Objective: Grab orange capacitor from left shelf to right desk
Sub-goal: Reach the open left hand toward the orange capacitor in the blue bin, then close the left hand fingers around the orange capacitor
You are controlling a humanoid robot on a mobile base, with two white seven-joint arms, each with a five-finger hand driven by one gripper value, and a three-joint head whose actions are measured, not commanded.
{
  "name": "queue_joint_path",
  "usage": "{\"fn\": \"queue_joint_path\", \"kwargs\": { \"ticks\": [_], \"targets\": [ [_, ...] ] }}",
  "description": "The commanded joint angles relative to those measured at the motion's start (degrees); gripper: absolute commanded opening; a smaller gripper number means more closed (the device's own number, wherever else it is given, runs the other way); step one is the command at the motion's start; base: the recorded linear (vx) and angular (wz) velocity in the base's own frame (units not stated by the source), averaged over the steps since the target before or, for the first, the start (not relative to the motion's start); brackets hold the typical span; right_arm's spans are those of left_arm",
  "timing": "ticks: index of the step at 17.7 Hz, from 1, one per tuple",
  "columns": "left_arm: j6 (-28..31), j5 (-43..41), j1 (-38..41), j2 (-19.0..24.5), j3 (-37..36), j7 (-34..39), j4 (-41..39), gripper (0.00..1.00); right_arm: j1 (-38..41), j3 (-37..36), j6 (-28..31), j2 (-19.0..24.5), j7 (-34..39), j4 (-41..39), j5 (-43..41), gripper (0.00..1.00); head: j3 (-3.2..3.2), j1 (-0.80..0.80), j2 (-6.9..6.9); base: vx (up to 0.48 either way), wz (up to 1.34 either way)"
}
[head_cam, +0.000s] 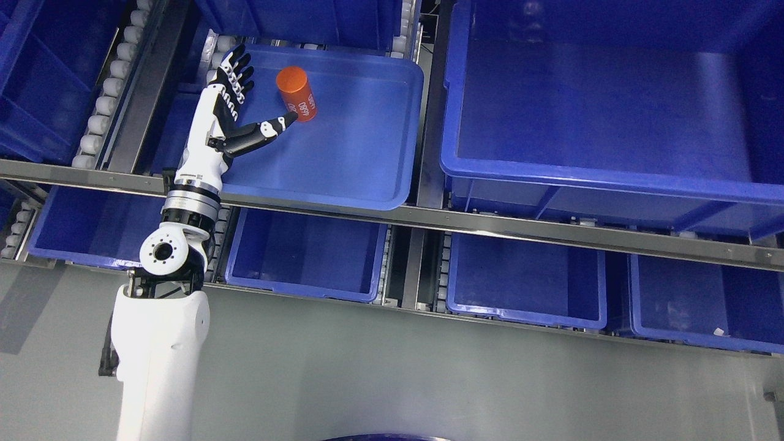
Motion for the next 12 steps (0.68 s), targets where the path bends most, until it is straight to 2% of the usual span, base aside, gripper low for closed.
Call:
{"fn": "queue_joint_path", "kwargs": {
  "ticks": [1, 12],
  "targets": [
    [0.03, -0.48, -1.08, 0.46, -0.1, -1.82, 3.18, 1.0, 0.18, -0.97, 0.04, -1.0, 0.0, -1.0, 0.19, 1.0, 0.0, 0.0, 0.0, 0.055, 0.02],
    [0.03, -0.57, -9.17, 0.29, -2.92, -1.73, 15.14, 0.99, 0.18, -0.97, 0.04, -1.0, 0.0, -1.0, 0.19, 1.0, 0.0, 0.0, 0.0, 0.012, 0.0]
  ]
}}
